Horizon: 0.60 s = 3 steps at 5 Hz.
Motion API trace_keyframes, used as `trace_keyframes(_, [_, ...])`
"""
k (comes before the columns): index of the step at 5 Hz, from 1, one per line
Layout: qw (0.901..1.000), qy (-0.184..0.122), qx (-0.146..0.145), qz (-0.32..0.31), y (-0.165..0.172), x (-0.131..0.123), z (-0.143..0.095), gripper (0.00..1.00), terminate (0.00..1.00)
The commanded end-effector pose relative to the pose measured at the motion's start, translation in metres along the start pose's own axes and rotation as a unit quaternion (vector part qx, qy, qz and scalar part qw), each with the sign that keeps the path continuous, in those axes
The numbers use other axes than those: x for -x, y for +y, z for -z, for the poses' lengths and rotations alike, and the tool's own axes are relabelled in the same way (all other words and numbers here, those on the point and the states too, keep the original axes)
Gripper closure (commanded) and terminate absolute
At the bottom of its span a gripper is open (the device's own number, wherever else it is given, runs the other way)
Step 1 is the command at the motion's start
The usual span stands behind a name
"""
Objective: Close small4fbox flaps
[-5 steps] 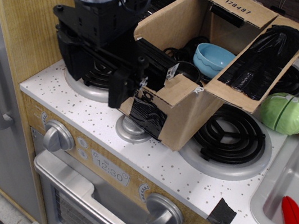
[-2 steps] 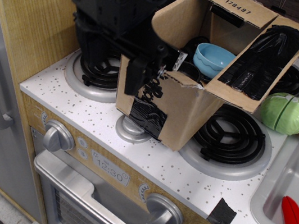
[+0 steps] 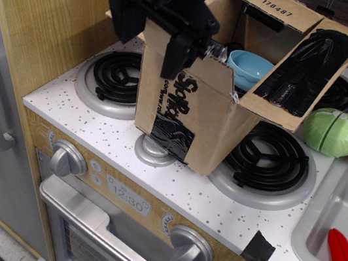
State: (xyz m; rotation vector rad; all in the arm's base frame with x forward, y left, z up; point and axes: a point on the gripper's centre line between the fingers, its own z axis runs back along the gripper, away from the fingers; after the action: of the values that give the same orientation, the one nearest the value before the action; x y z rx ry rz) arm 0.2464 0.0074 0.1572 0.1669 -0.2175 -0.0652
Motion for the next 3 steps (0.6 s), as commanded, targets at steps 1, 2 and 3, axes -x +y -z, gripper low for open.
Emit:
trace_keyframes(1, [0.9985,-0.052,0.011,0.016,0.000,-0.031,0.002,0.00,0.00])
trace_keyframes(2, [0.9977,-0.062,0.013,0.025,-0.006,-0.044,0.004,0.00,0.00])
trace_keyframes(3, [0.9967,-0.076,0.014,0.027,-0.010,-0.053,0.006,0.00,0.00])
